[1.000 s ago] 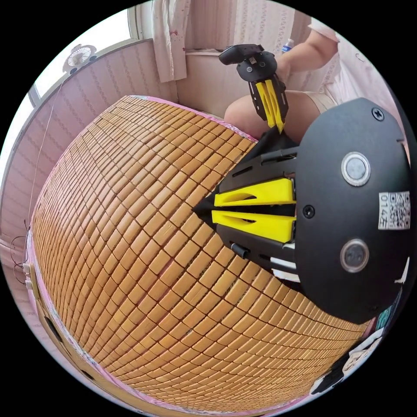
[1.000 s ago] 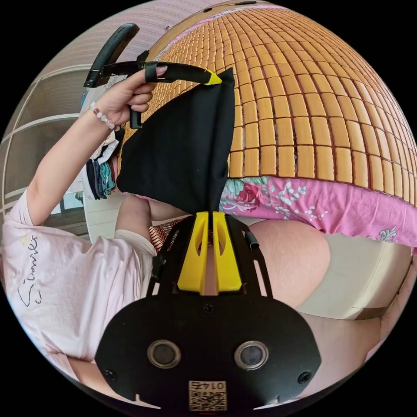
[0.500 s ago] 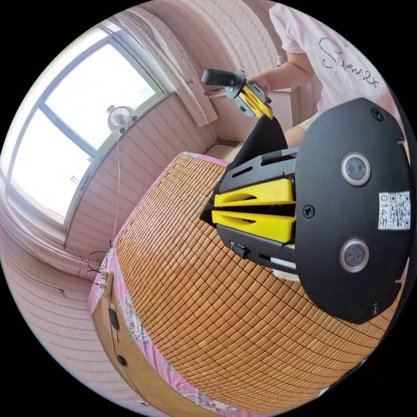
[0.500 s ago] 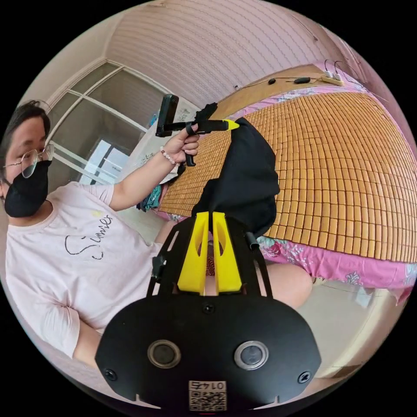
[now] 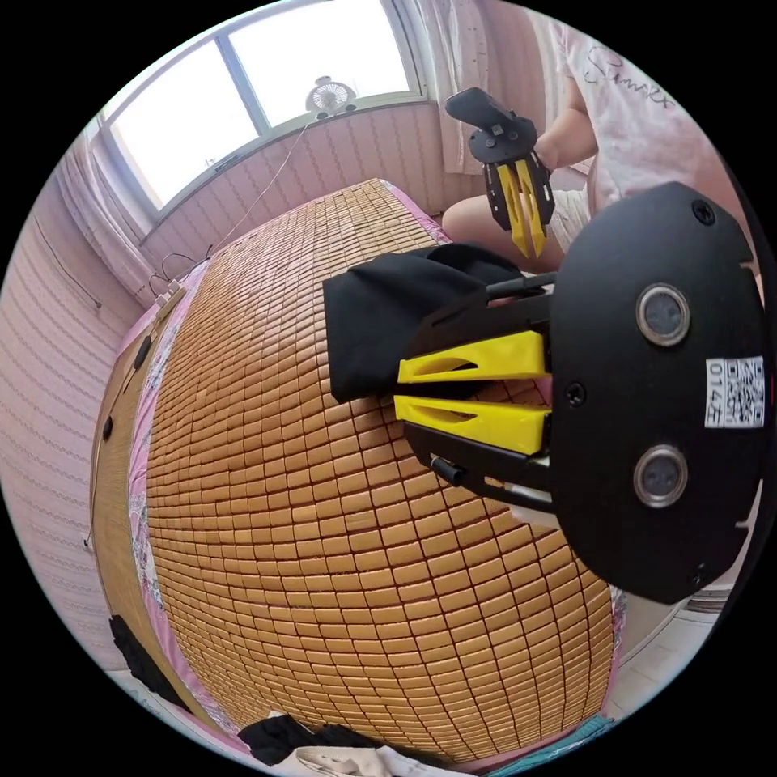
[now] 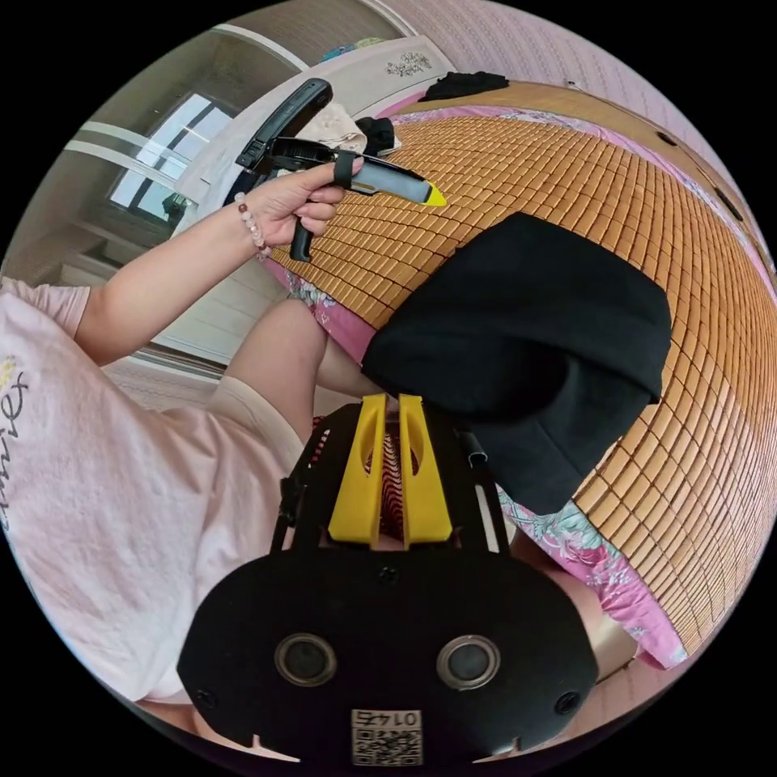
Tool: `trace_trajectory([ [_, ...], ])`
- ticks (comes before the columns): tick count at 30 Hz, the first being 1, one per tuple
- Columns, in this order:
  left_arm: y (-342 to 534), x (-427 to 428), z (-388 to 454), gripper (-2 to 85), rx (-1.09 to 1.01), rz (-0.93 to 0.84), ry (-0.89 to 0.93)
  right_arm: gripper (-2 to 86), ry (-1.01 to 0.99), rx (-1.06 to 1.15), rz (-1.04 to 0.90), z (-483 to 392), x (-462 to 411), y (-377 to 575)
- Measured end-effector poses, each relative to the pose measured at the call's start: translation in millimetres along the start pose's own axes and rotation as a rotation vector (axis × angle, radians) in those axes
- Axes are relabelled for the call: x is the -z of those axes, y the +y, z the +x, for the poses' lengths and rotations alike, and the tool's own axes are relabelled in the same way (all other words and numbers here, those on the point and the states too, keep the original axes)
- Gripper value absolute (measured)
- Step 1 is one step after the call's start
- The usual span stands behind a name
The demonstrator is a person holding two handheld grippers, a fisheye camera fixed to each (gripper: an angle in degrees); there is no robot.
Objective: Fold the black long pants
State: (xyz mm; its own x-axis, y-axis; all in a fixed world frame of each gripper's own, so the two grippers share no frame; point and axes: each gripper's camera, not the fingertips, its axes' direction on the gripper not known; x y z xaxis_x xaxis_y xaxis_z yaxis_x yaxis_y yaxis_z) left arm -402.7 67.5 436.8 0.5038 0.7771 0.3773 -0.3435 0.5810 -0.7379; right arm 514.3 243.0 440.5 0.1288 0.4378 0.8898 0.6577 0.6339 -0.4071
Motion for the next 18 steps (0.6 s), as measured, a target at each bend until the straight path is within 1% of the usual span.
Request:
trace_trajectory([
  [3, -25, -19, 21, 4.6, -0.050, -0.018, 0.030, 3.2, 0.085, -0.100, 0.037, 13, 16, 17],
  [7, -70, -44, 72, 4.6, -0.224, -0.049, -0.011, 6.1, 0.152, -0.318, 0.102, 49, 29, 49],
  [8, -85, -55, 88, 4.7, -0.274, -0.074, -0.031, 7.0, 0.142, -0.368, 0.117, 60, 31, 55],
  [11, -125, -87, 129, 5.5, -0.370, -0.129, -0.016, 7.9, 0.112, -0.449, 0.171, 81, 36, 62],
  [15, -159, -139, 173, 7.4, -0.461, -0.208, -0.048, 8.7, 0.115, -0.511, 0.181, 104, 31, 57],
  [17, -167, -182, 189, 6.5, -0.489, -0.332, -0.072, 7.0, 0.040, -0.527, 0.166, 119, 18, 51],
  [18, -166, -192, 192, 4.7, -0.494, -0.363, -0.087, 5.9, 0.007, -0.517, 0.159, 121, 14, 49],
])
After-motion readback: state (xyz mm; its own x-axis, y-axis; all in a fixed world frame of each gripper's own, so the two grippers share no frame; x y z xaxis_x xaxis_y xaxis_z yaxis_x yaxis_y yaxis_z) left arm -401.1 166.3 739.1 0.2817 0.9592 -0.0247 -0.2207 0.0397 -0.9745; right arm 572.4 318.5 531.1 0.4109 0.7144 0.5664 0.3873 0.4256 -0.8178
